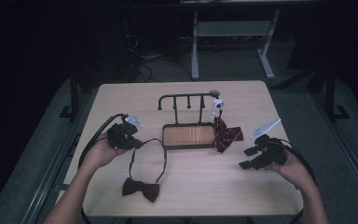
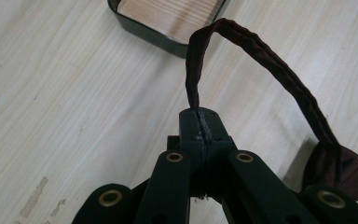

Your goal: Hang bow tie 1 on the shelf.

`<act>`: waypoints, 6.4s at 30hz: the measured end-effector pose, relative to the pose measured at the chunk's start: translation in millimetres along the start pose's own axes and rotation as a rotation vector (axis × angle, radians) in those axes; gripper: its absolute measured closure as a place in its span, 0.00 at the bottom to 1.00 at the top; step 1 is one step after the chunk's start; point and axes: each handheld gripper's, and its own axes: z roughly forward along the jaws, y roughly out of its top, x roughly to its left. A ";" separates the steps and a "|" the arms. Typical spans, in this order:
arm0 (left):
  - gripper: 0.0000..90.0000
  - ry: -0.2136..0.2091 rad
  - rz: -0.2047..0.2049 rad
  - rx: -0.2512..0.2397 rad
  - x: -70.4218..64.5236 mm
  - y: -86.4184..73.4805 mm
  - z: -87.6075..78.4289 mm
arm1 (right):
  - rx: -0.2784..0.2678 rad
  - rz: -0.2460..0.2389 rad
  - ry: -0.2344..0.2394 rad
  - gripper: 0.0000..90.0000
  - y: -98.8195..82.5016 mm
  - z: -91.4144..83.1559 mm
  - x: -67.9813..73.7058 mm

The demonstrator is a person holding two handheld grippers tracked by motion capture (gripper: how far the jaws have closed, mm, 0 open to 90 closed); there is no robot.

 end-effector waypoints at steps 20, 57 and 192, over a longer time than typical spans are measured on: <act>1.00 0.001 0.069 -0.012 -9.9 18.5 -26.7 | -0.006 -0.001 -0.012 0.38 -2.1 -5.4 0.6; 1.00 0.041 0.151 -0.038 -16.0 54.5 -67.3 | -0.020 -0.001 -0.019 0.38 -3.4 -10.6 0.4; 0.92 0.122 0.015 0.106 50.3 112.4 -62.4 | -0.026 0.001 -0.018 0.38 -6.5 -15.2 -1.5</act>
